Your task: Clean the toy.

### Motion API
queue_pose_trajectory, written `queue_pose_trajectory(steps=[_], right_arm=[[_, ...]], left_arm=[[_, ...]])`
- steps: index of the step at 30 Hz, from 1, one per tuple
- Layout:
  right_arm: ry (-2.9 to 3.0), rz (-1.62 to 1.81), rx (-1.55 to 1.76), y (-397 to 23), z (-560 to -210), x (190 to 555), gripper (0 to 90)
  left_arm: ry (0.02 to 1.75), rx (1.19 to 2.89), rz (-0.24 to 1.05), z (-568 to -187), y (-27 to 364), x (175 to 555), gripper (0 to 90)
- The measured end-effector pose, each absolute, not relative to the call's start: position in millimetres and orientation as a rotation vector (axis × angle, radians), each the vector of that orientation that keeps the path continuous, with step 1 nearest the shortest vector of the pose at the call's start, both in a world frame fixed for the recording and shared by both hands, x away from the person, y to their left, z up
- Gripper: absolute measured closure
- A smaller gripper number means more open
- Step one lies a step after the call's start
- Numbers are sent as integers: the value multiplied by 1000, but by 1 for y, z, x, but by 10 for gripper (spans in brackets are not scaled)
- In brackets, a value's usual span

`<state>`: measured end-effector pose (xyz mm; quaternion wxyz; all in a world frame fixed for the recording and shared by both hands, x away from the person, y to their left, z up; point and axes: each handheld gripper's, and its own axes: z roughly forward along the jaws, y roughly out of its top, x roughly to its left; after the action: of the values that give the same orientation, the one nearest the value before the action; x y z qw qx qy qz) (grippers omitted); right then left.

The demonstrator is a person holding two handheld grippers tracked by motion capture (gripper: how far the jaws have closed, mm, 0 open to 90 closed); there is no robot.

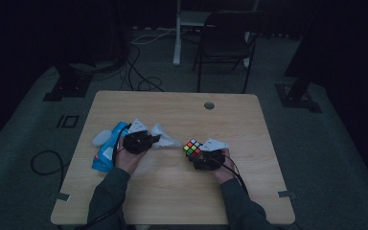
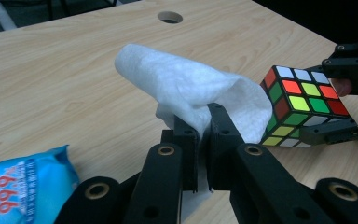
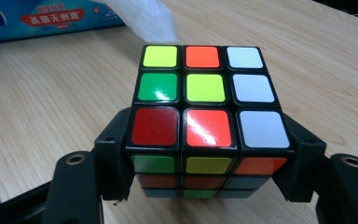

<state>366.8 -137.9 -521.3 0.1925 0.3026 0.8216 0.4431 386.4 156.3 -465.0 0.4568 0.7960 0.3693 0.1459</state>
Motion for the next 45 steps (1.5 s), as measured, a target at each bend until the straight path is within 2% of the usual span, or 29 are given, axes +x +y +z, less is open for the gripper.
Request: queue_pose_trajectory(steps=[31, 45], right_arm=[[2348, 1257, 791, -127, -523, 361, 341], [2349, 1234, 798, -127, -525, 361, 340]], left_arm=[[763, 2044, 273, -476, 90, 380, 858], [715, 2065, 259, -478, 76, 370, 859]])
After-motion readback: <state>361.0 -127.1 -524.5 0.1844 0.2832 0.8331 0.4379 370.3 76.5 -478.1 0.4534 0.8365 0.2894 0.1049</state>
